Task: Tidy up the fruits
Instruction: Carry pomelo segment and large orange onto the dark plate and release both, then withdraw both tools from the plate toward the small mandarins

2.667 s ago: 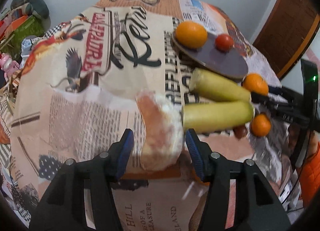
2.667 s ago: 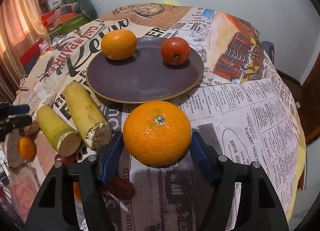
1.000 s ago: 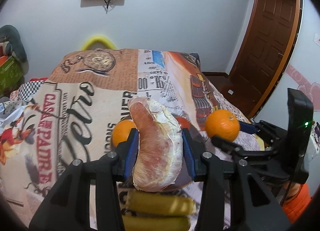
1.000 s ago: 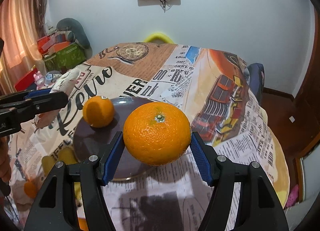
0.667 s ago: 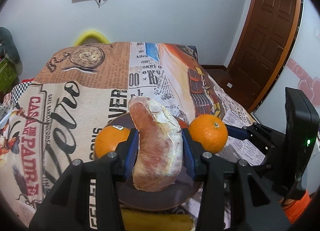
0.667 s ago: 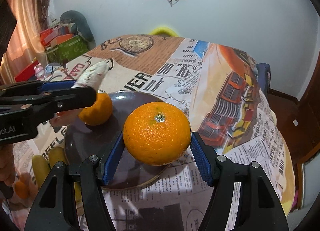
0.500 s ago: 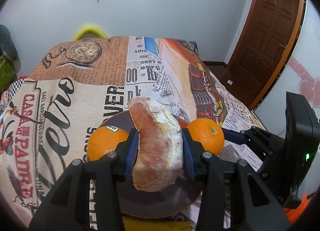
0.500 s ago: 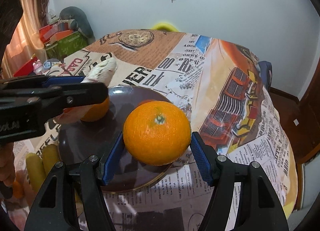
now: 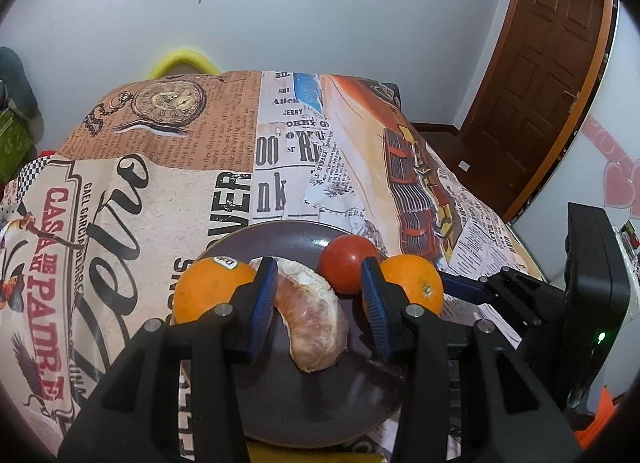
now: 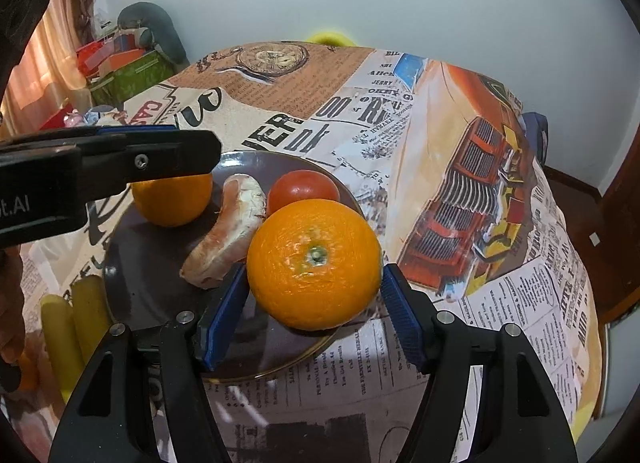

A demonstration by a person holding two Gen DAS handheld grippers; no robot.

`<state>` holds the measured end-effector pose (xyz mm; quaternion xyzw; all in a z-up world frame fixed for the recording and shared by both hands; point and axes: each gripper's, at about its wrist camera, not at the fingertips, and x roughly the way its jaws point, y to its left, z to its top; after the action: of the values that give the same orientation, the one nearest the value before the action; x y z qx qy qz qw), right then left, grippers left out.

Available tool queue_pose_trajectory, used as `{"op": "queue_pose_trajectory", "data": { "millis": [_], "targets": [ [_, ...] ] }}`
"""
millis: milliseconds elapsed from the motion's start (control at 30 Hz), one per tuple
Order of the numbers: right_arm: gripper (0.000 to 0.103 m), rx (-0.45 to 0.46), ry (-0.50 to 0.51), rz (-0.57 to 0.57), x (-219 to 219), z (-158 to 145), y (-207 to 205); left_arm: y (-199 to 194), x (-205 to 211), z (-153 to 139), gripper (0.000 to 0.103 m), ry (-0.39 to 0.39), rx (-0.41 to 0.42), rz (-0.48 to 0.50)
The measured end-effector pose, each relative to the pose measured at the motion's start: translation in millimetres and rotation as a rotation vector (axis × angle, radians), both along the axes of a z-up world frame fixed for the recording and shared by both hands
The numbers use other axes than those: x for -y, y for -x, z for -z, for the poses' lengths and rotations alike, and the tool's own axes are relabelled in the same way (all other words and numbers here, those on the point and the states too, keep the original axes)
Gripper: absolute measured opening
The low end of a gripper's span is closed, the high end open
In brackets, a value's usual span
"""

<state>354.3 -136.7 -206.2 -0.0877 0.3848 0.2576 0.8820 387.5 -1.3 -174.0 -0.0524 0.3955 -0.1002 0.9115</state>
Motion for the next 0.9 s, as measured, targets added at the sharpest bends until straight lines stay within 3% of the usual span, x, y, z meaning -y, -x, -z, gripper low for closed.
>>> {"op": "queue_pose_trajectory", "data": {
  "millis": [133,767,900],
  "targets": [
    [0.077,0.015,-0.030,0.009,4.6,-11.0,5.7,8.4,-4.9,-5.3,0.043,-0.009,-0.001,-0.011],
    [0.077,0.126,-0.005,0.005,9.3,-66.5,72.2,98.4,-34.2,-51.4,0.044,-0.067,0.046,-0.074],
    [0.077,0.138,-0.002,0.005,11.0,-75.0,90.0,123.1,-41.0,-56.6,0.051,-0.081,0.058,-0.094]
  ]
}}
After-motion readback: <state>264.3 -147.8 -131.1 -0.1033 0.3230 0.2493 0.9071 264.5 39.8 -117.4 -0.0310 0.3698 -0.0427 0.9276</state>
